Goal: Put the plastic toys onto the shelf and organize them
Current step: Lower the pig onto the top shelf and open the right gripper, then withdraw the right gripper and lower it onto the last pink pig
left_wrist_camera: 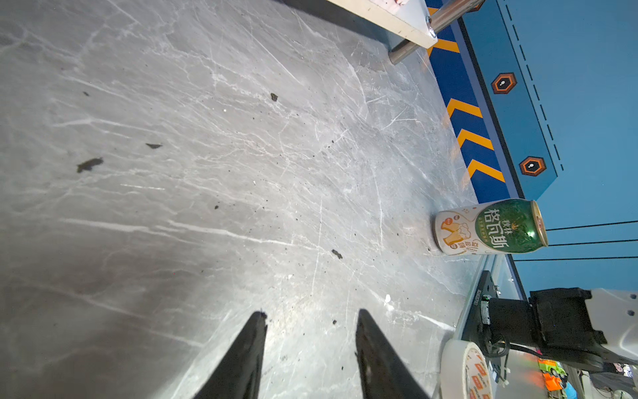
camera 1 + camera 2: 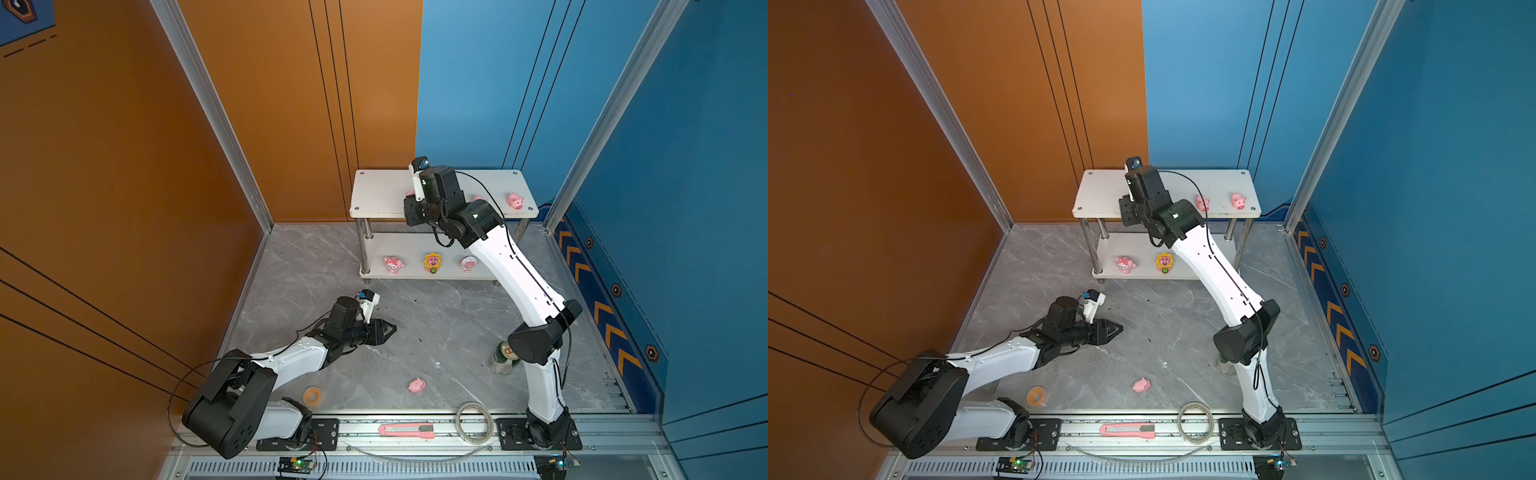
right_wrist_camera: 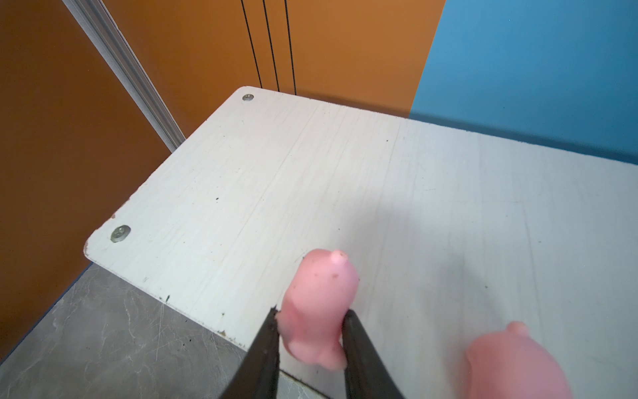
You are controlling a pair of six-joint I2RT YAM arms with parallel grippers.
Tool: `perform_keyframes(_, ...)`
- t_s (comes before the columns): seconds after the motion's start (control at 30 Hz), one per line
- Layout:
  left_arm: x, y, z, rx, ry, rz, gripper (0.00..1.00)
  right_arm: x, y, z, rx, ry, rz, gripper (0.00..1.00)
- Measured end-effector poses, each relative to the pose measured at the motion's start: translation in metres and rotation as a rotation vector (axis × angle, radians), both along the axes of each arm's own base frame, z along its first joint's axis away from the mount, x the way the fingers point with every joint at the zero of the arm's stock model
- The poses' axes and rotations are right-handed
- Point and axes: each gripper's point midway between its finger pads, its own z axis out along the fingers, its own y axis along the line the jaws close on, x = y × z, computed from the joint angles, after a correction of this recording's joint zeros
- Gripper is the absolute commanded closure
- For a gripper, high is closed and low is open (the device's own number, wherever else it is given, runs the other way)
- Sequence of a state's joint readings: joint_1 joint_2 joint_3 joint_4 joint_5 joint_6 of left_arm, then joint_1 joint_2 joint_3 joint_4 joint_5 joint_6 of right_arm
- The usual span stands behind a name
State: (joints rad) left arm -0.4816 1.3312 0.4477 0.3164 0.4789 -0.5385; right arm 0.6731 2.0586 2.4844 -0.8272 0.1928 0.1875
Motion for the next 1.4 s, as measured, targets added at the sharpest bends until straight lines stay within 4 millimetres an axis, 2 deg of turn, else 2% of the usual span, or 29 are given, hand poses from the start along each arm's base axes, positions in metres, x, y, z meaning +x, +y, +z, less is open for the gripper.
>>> perform_keyframes(0.27,-0.001,0.002,0.0,0.0,0.0,0.004,0.55,0.007,0.005,-0.016,-0.018,0.022,-0.001,0.63)
perform_keyframes(0.67,-0.001,0.002,0.005,-0.008,-0.015,0.004,0.55,0.003,0.012,-0.014,-0.014,0.015,0.012,0.52)
perform_keyframes(0.8,-0.002,0.003,0.009,-0.013,-0.025,0.004,0.55,-0.007,0.017,-0.004,-0.013,-0.006,0.021,0.5)
perform_keyframes(0.93,-0.003,0.003,0.014,-0.017,-0.036,0.006,0.55,-0.035,0.024,0.024,-0.017,-0.06,0.047,0.49)
perform_keyframes(1.0,-0.003,0.004,0.017,-0.019,-0.043,0.008,0.55,-0.057,0.025,0.046,-0.016,-0.105,0.06,0.48)
perform_keyframes(1.1,-0.004,0.005,0.022,-0.023,-0.054,0.011,0.55,-0.093,0.018,0.071,-0.022,-0.156,0.069,0.48)
perform_keyframes(1.17,-0.006,0.006,0.026,-0.026,-0.065,0.013,0.55,-0.116,0.009,0.075,-0.034,-0.168,0.076,0.48)
perform_keyframes(1.23,-0.008,0.008,0.029,-0.026,-0.073,0.019,0.54,-0.141,-0.003,0.064,-0.054,-0.164,0.086,0.57)
perform_keyframes(1.3,-0.01,0.012,0.03,-0.021,-0.079,0.027,0.55,-0.166,-0.015,0.038,-0.077,-0.14,0.114,0.66)
perform_keyframes(1.4,-0.015,0.017,0.03,-0.004,-0.087,0.035,0.55,-0.201,-0.029,-0.025,-0.148,-0.053,0.188,0.79)
